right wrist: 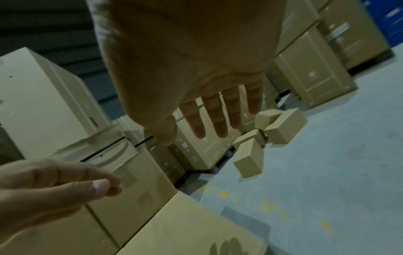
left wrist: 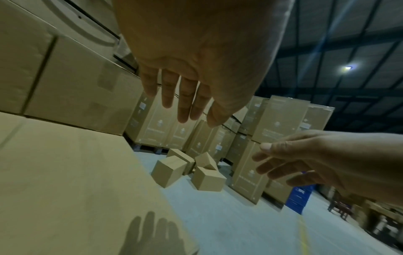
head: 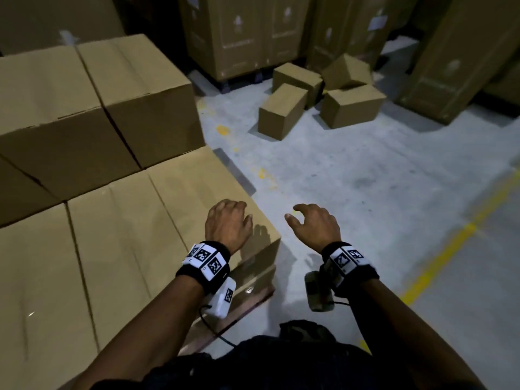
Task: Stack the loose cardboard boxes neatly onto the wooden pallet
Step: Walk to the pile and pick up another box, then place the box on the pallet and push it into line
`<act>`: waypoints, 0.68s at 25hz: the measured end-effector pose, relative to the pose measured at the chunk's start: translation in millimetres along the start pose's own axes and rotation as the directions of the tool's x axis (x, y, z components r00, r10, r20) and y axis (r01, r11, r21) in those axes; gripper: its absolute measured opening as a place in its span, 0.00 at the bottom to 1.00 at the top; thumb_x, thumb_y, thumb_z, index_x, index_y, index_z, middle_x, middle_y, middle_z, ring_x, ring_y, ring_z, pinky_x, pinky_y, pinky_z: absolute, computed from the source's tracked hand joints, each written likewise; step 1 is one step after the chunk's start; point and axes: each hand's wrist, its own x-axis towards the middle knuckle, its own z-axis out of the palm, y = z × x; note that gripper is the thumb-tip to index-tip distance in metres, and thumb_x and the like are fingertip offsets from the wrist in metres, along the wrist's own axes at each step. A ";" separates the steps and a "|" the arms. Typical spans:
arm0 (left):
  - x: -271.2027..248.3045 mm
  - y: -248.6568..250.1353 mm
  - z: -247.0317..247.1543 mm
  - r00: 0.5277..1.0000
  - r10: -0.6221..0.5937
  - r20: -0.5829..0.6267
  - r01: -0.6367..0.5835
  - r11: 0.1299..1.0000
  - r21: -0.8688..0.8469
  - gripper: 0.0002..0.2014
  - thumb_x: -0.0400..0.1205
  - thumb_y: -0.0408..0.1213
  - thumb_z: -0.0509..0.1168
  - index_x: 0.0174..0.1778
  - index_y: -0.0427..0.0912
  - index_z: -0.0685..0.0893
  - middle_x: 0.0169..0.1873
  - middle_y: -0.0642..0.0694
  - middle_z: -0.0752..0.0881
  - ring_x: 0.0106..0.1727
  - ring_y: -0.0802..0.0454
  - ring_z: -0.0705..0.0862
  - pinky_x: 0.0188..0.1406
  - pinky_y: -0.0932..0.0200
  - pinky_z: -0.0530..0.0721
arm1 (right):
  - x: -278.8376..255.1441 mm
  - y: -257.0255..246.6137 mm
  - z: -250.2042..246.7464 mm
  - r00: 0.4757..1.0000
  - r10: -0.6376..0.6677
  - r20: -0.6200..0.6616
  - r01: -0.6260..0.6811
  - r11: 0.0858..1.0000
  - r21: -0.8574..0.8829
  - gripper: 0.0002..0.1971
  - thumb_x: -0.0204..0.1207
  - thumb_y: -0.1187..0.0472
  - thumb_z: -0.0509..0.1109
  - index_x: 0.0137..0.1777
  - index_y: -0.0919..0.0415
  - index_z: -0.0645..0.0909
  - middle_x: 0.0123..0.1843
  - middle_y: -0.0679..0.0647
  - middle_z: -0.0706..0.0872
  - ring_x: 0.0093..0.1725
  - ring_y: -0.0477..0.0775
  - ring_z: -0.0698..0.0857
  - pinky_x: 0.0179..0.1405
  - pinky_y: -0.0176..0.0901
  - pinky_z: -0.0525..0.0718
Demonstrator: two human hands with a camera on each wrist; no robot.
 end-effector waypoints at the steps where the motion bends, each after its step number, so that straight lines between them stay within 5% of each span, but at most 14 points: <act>1: 6.5 16.8 3.6 1.000 0.021 0.002 -0.021 1.000 -0.001 0.18 0.85 0.46 0.61 0.66 0.40 0.83 0.60 0.39 0.87 0.66 0.40 0.80 0.65 0.49 0.75 | -2.0 18.7 -5.8 1.000 0.022 -0.009 -0.021 1.000 0.006 0.26 0.85 0.39 0.60 0.77 0.51 0.78 0.75 0.57 0.80 0.74 0.63 0.77 0.69 0.54 0.74; 11: 125.6 246.8 72.1 0.993 0.115 0.019 -0.113 0.989 -0.094 0.20 0.86 0.45 0.62 0.69 0.38 0.82 0.64 0.38 0.85 0.72 0.39 0.76 0.68 0.48 0.72 | 44.9 234.2 -112.3 0.996 0.083 -0.018 -0.084 0.993 -0.077 0.27 0.86 0.39 0.59 0.79 0.51 0.74 0.76 0.56 0.79 0.74 0.62 0.76 0.69 0.55 0.73; 17: 221.5 338.8 81.1 0.991 0.131 -0.004 -0.130 0.989 -0.074 0.20 0.87 0.47 0.60 0.71 0.40 0.81 0.66 0.41 0.84 0.74 0.40 0.74 0.69 0.49 0.71 | 120.3 306.0 -186.8 0.994 0.074 -0.081 -0.081 0.992 -0.095 0.28 0.85 0.39 0.60 0.80 0.52 0.73 0.76 0.57 0.79 0.74 0.64 0.76 0.69 0.56 0.74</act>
